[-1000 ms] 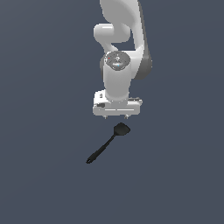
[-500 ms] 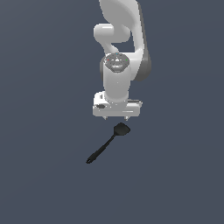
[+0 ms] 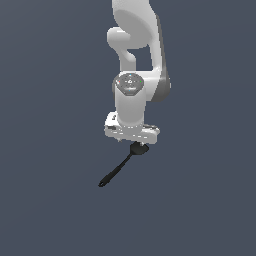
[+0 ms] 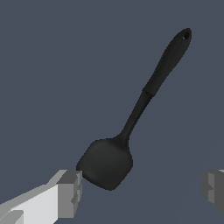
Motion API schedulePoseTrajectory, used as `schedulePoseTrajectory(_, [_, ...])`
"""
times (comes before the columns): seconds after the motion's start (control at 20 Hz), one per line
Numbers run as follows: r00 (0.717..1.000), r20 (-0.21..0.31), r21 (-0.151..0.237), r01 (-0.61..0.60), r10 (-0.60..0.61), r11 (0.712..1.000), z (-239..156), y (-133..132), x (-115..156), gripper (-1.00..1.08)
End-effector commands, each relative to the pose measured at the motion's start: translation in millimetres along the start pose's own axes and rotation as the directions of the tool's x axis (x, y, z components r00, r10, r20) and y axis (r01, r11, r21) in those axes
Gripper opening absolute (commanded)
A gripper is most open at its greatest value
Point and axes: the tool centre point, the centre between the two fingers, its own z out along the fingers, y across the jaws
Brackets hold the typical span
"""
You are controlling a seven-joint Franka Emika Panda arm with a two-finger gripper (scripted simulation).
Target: Pick up the object and move it to a goal position.
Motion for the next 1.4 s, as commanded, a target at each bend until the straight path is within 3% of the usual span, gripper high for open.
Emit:
schedulePoseTrajectory(0.0, [0.998, -0.003, 0.001, -0.069, 0.069, 0.998, 10, 2, 7, 1.0])
schedulePoseTrajectory(0.65, [0.919, -0.032, 0.002, -0.393, 0.393, 0.919, 58, 12, 41, 1.0])
schedulePoseTrajectory(1.0, [0.888, -0.04, 0.002, -0.458, 0.458, 0.889, 68, 14, 48, 1.0])
schedulePoseTrajectory(1.35, [0.887, -0.04, 0.002, -0.46, 0.46, 0.888, 73, 14, 48, 1.0])
